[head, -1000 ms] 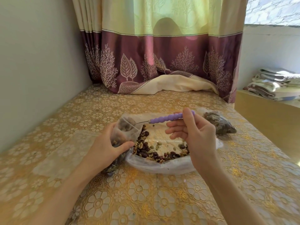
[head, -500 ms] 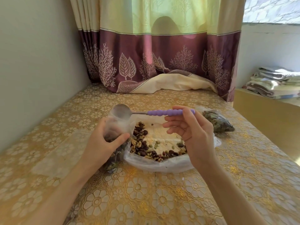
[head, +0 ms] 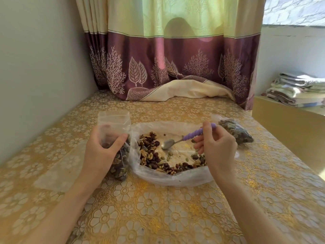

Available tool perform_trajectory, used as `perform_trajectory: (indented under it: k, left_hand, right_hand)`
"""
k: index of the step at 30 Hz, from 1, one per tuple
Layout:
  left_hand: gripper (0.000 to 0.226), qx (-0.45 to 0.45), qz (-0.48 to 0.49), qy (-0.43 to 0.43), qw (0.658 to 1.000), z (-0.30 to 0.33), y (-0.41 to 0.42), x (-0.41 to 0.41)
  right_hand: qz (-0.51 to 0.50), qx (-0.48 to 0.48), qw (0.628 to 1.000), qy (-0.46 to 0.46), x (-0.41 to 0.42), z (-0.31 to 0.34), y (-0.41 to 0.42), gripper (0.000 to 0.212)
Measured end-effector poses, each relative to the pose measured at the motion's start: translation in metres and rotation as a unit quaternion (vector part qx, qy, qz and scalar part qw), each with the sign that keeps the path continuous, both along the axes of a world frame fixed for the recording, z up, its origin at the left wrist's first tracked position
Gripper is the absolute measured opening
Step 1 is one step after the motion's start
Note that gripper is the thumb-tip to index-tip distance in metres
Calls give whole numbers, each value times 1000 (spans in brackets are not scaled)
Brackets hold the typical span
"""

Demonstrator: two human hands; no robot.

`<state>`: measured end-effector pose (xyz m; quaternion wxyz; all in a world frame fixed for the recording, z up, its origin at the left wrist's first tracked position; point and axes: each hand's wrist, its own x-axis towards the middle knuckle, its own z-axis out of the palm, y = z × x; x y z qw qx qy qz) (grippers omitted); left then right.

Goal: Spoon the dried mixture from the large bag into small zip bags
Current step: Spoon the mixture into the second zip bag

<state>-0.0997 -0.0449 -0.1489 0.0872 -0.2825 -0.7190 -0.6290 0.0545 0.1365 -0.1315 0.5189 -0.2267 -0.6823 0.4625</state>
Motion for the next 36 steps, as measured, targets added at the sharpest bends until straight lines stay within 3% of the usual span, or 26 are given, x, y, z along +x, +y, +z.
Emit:
perform_trajectory:
  k: [4,12,22,29,36]
  left_hand:
    - [56,-4,-10,-7,1000,-1,0,0]
    - [49,-22,-19,1,1000,-1,0,0]
    - [39,-118,-70,20,990,1,1,6]
    - [52,-154,-92,12,984,-2,3,6]
    - [41,-157,-90,-8,983,-4,4,4]
  right_hand:
    - [57,-20,998,-32,-3,-1,-3,33]
    - [192,-160,964,-91,-4,1,-6,44]
    - [121,-308,943,-27,-1,4,6,38]
    - [99,-291,950,52,2,8,10,36]
    - [122,-226,957,133,8,19,2,38]
